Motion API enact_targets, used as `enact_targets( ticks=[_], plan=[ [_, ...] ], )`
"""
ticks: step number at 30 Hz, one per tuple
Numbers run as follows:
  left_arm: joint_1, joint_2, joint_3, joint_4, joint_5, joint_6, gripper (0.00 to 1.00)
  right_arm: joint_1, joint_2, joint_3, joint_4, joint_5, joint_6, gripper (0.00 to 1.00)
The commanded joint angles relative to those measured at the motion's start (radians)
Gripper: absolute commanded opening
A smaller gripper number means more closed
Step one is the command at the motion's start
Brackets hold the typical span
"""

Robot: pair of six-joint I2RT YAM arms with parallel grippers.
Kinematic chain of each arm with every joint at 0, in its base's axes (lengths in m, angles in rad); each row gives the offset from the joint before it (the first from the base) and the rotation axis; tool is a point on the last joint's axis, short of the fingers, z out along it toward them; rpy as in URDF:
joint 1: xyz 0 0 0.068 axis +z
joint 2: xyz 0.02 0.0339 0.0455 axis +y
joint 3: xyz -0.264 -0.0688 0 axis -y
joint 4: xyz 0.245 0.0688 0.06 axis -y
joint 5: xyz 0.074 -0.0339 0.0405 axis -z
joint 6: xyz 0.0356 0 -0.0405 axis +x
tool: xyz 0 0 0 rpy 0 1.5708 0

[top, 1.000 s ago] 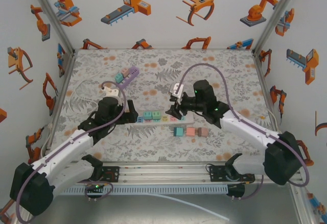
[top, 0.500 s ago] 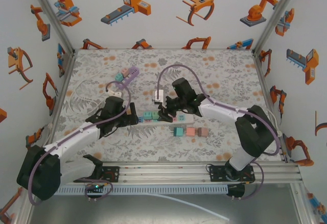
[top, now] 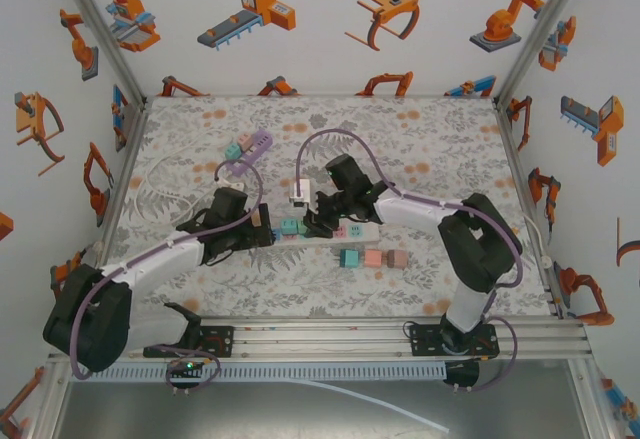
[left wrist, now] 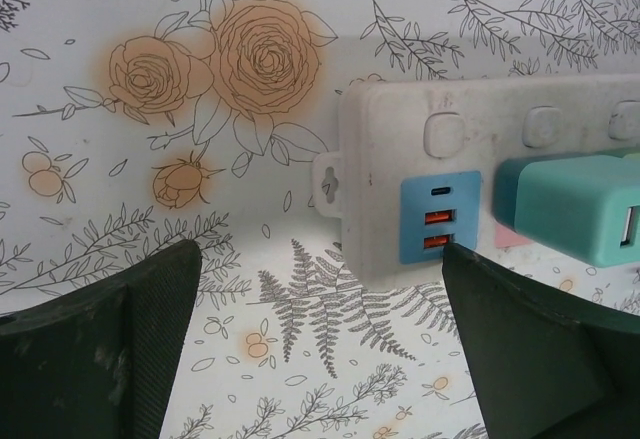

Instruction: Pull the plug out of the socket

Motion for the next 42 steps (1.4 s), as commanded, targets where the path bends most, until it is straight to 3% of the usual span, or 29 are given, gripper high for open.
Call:
enact_targets(
  ticks=[1,11,42],
  plan=[
    [0.004,0.027,0.018,-0.015,-0.006,-0.005,1.0,0.011,0.027,0.033,-0.006,-0.006,-0.013,0.43],
    [0.004,0.049,0.013,-0.022,-0.014,-0.011,0.98,0.012,0.042,0.055,0.0,-0.009,-0.013,0.25],
    [-0.004,0.149,0.041,-0.071,-0.105,-0.051,0.94,-0.018,-0.034,0.025,0.154,-0.061,0.111,0.17]
  ],
)
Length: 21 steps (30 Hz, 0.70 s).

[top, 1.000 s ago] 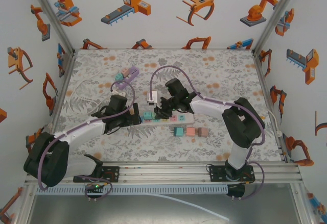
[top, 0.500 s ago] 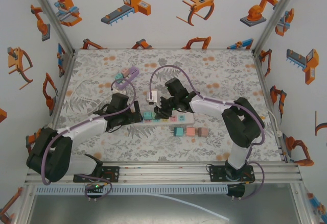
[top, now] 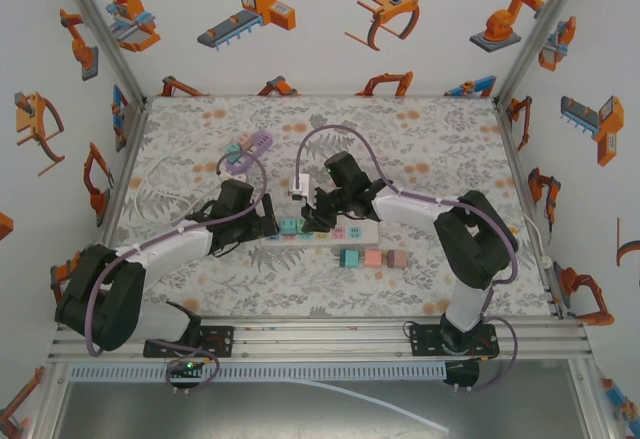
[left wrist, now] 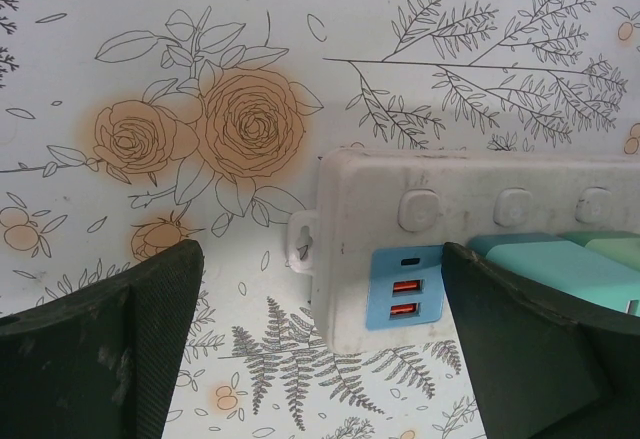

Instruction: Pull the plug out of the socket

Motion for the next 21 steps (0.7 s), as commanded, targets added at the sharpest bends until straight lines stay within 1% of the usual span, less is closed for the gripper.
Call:
enact_targets(
  ticks=[1,13,21],
  plan=[
    [-0.005,0.038,-0.018,-0.132,-0.072,0.017,0.94,-0.008,-0.061,0.002,0.124,-0.054,0.023,0.16],
    [-0.011,0.034,-0.008,-0.15,-0.085,0.007,0.93,-0.019,-0.095,-0.032,0.127,-0.016,0.014,0.16],
    [-0.019,-0.004,0.001,-0.162,-0.085,0.001,0.93,-0.02,-0.124,-0.049,0.14,-0.012,0.021,0.16]
  ],
)
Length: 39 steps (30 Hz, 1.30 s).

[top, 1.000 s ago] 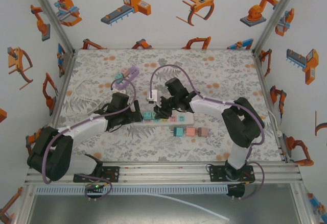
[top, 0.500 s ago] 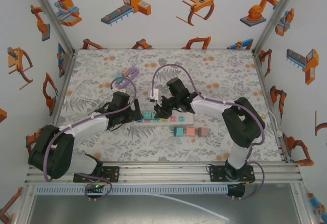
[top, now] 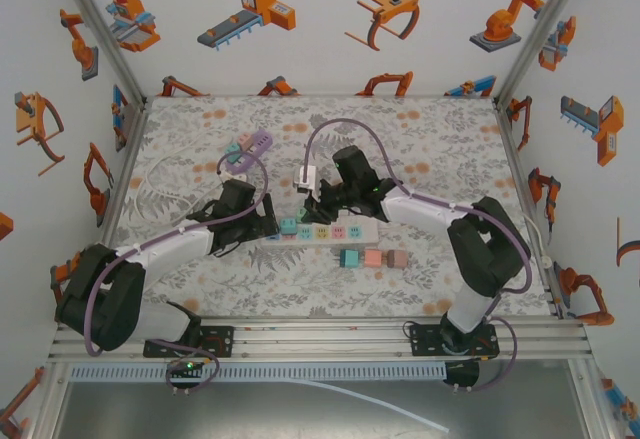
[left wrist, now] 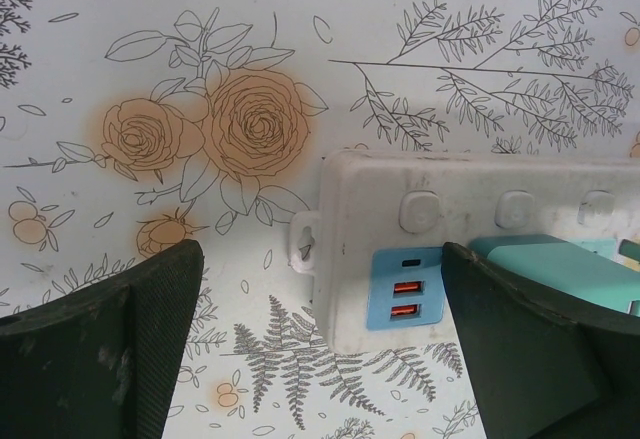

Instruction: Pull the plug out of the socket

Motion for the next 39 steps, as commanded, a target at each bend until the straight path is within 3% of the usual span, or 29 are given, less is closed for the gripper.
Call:
enact_targets(
  ticks=[1,6,9,15,21,28,35,39],
  plan=[
    [-0.009,-0.012,-0.009,-0.143,-0.049,0.013,0.93,0.0,-0.05,-0.021,0.066,-0.007,0.015,0.16],
    [-0.023,-0.092,-0.002,-0.14,-0.032,0.023,0.94,0.0,-0.096,-0.049,0.125,0.022,0.134,0.16],
    [-0.033,-0.143,0.006,-0.151,-0.034,0.03,0.94,0.0,-0.139,-0.069,0.164,0.08,0.283,0.16],
    [-0.057,-0.255,0.014,-0.138,-0.013,0.073,0.94,-0.003,-0.241,-0.105,0.174,0.263,0.625,0.15],
    [-0.082,-0.374,-0.002,-0.082,0.113,0.173,0.96,-0.034,-0.359,-0.176,0.143,0.444,0.916,0.15],
    [-0.106,-0.492,-0.055,0.043,0.279,0.241,0.97,-0.218,-0.483,-0.294,0.096,0.423,1.239,0.15],
    [-0.117,-0.541,-0.112,0.198,0.469,0.272,0.97,-0.401,-0.64,-0.452,-0.014,0.44,1.356,0.15],
    [-0.127,-0.563,-0.123,0.258,0.55,0.295,0.99,-0.473,-0.771,-0.535,-0.109,0.51,1.368,0.15]
  ],
)
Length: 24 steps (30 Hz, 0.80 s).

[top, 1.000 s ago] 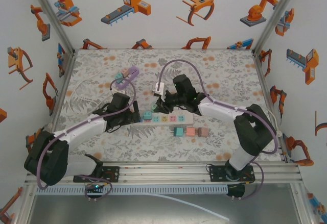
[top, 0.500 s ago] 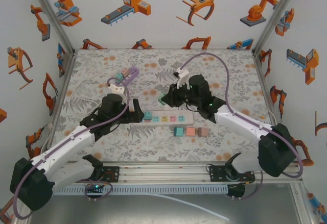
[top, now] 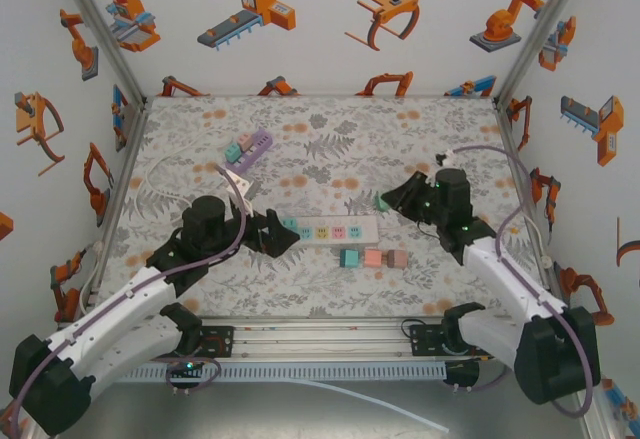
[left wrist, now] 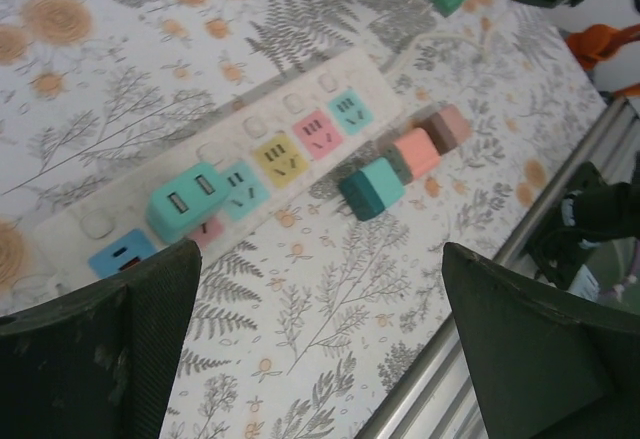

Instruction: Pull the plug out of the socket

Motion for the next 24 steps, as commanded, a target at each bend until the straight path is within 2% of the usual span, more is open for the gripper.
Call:
enact_targets(
  ticks=[1,8,12,20,24],
  plan=[
    [-0.009,-0.025,0.0,0.103,0.127,0.055,0.98,-0.041,-0.111,-0.049,-0.109,0.078,0.058,0.15],
    [-0.031,-0.034,0.001,0.145,0.227,0.086,0.97,-0.113,-0.394,-0.135,-0.399,0.284,0.103,0.15],
    [-0.044,-0.011,0.019,0.139,0.278,0.099,0.97,-0.123,-0.519,-0.182,-0.501,0.342,0.127,0.15],
    [-0.07,0.034,0.044,0.138,0.25,0.111,0.97,-0.124,-0.57,-0.26,-0.536,0.319,0.148,0.15],
    [-0.079,0.056,0.048,0.134,0.234,0.113,0.97,-0.123,-0.562,-0.309,-0.461,0.255,0.123,0.15]
  ],
)
